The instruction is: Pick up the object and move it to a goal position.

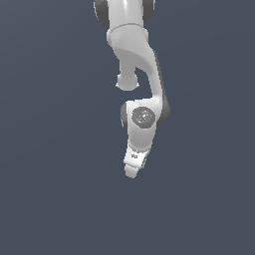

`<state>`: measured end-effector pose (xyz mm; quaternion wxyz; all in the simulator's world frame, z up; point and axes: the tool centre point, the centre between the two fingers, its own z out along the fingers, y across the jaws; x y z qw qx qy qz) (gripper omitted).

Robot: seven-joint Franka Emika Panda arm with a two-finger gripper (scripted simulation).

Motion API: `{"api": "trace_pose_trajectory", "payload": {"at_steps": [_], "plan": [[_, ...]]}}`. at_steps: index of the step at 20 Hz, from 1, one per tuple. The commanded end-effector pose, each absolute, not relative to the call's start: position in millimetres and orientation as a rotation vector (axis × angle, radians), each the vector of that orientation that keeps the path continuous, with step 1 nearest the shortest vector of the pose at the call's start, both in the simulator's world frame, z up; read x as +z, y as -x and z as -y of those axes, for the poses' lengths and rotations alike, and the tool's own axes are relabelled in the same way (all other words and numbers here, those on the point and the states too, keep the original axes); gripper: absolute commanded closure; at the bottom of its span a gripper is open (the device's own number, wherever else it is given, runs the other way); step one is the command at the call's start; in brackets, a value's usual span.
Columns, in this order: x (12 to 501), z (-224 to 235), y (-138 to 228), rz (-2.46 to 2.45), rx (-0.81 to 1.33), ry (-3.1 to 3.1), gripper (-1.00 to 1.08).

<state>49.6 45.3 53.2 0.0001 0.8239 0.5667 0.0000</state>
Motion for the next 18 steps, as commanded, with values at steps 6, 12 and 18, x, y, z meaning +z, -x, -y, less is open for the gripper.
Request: {"api": "trace_pose_trajectory", "payload": {"at_steps": [6,12,18], "plan": [[57.5,-42.3,-50.4,-1.786,0.008,-2.582,1.08],[79.4,-27.0,-54.2,-1.814,0.046,-2.548,1.08],[117.5,-0.4,-60.7,-1.862,0.113,-2.487,1.08]]}}
